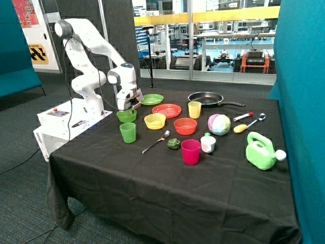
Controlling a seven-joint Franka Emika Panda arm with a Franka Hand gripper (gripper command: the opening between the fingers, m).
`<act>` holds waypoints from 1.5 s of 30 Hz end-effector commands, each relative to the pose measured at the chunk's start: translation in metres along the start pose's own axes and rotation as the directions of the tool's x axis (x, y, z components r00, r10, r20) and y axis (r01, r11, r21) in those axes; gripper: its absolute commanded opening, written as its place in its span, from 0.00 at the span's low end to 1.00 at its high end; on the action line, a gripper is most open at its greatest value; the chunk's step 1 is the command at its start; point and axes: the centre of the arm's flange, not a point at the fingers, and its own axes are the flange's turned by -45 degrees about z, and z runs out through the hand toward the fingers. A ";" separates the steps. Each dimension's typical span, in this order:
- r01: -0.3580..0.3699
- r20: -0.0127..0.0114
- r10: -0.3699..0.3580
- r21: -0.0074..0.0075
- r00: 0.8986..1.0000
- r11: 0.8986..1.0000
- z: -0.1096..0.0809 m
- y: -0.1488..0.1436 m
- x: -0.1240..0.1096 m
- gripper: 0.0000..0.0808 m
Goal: Stack the bowls
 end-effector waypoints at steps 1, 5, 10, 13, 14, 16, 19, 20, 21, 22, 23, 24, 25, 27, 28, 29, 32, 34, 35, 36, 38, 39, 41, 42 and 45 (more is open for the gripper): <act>0.003 0.004 -0.003 0.000 1.000 1.000 -0.006 0.002 0.001 0.00; 0.019 0.004 -0.019 0.000 1.000 1.000 -0.014 0.001 0.004 0.00; 0.032 0.004 -0.032 0.000 0.999 0.999 -0.026 0.000 0.011 0.00; 0.043 0.004 -0.043 0.000 0.999 0.999 -0.035 -0.002 0.015 0.00; 0.045 0.004 -0.045 0.000 0.999 0.999 -0.040 -0.003 0.017 0.00; 0.055 0.004 -0.055 0.000 0.999 0.999 -0.050 -0.006 0.023 0.00; 0.044 0.004 -0.044 0.000 0.999 0.999 -0.064 -0.010 0.032 0.00; 0.041 0.004 -0.041 0.000 0.999 0.999 -0.068 -0.011 0.035 0.00; 0.044 0.004 -0.044 0.000 0.999 0.999 -0.071 -0.012 0.039 0.00; 0.056 0.004 -0.056 0.000 0.998 0.998 -0.073 -0.013 0.041 0.00; 0.056 0.004 -0.056 0.000 0.998 0.998 -0.074 -0.013 0.042 0.00; 0.051 0.004 -0.051 0.000 0.999 0.999 -0.075 -0.014 0.044 0.00; 0.058 0.004 -0.058 0.000 0.998 0.998 -0.078 -0.015 0.048 0.00; 0.063 0.004 -0.063 0.000 0.998 0.998 -0.084 -0.019 0.056 0.00; 0.069 0.004 -0.069 0.000 0.998 0.998 -0.086 -0.021 0.059 0.00; 0.069 0.004 -0.069 0.000 0.998 0.998 -0.088 -0.022 0.062 0.00; 0.057 0.004 -0.057 0.000 0.998 0.998 -0.093 -0.027 0.071 0.00; 0.072 0.004 -0.072 0.000 0.997 0.997 -0.098 -0.029 0.078 0.00; 0.087 0.004 -0.087 0.000 0.996 0.996 -0.100 -0.030 0.083 0.00; 0.075 0.004 -0.075 0.000 0.997 0.997 -0.103 -0.031 0.089 0.00; 0.069 0.004 -0.069 0.000 0.998 0.998 -0.105 -0.033 0.098 0.00; 0.081 0.004 -0.081 0.000 0.997 0.997 -0.107 -0.034 0.105 0.00; 0.081 0.004 -0.081 0.000 0.997 0.997 -0.109 -0.034 0.110 0.00; 0.082 0.004 -0.082 0.000 0.997 0.997 -0.109 -0.034 0.112 0.00; 0.083 0.004 -0.083 0.000 0.997 0.997 -0.114 -0.034 0.123 0.00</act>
